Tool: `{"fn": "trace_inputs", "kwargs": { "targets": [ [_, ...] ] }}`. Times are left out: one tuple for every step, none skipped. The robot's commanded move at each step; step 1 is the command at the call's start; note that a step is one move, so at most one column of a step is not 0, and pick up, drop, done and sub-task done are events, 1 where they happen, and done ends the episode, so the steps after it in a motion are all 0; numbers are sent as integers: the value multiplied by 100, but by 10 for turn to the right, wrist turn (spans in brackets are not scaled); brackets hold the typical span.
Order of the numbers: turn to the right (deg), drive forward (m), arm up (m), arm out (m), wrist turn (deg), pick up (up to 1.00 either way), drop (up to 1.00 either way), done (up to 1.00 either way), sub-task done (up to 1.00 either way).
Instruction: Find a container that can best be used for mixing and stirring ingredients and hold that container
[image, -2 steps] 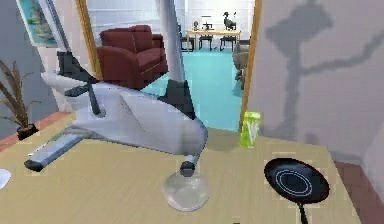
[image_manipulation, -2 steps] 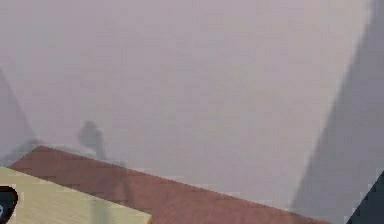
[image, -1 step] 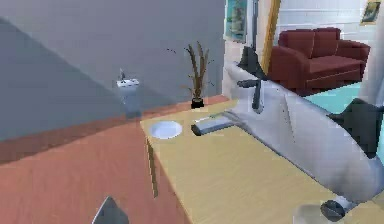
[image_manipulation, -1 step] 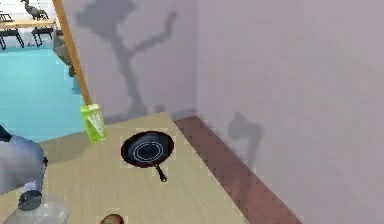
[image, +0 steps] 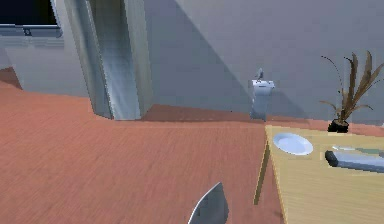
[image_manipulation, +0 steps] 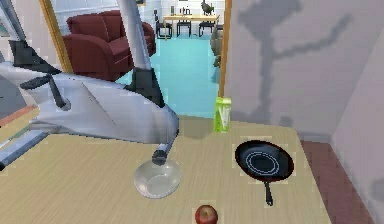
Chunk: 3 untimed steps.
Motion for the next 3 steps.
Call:
{"fn": "trace_inputs", "kwargs": {
  "targets": [
    [0, 0, 50, 0, 0, 0, 0, 0, 0],
    [0, 0, 38, 0, 0, 0, 0, 0, 0],
    [0, 0, 0, 18, 0, 0, 0, 0, 0]
  ]
}}
